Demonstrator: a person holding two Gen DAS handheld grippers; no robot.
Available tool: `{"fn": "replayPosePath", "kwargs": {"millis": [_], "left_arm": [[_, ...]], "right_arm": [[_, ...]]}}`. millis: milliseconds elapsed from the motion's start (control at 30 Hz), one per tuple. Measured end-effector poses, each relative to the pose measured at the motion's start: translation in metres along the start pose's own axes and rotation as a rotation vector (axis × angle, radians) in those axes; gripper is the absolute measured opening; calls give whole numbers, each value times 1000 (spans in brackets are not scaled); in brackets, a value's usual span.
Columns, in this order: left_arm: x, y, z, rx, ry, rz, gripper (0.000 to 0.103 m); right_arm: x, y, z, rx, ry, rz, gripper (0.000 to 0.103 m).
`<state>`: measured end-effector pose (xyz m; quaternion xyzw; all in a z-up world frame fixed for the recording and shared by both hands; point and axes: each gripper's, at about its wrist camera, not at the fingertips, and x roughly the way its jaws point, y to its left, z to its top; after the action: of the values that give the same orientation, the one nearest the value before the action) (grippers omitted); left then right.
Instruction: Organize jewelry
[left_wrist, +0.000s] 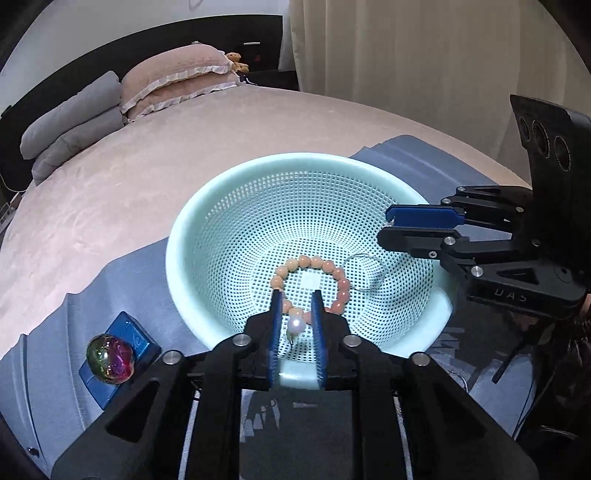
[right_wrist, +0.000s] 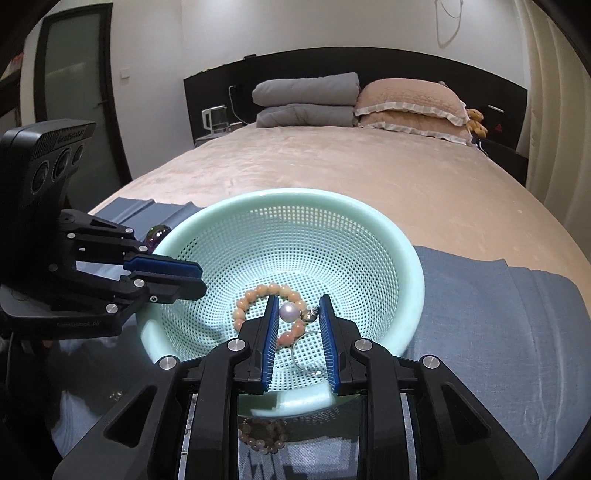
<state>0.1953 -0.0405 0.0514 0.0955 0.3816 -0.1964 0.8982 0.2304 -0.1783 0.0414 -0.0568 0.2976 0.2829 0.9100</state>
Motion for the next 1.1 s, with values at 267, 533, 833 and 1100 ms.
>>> {"fn": "replayPosePath", "kwargs": {"millis": [267, 533, 833, 1100], "left_arm": [[-30, 14, 4, -76, -87, 99, 93], [-52, 17, -10, -145, -78, 143, 96], [-74, 17, -36, -183, -62, 160, 97], [-70, 1, -72, -171, -15, 140, 97]], "right_arm": [[-25, -24, 0, 93, -104, -96, 85], [-33, -32, 0, 180, -72, -78, 86], [-55, -16, -12, 198, -86, -63, 86], [-74, 6, -39, 166, -88, -124, 86]]}}
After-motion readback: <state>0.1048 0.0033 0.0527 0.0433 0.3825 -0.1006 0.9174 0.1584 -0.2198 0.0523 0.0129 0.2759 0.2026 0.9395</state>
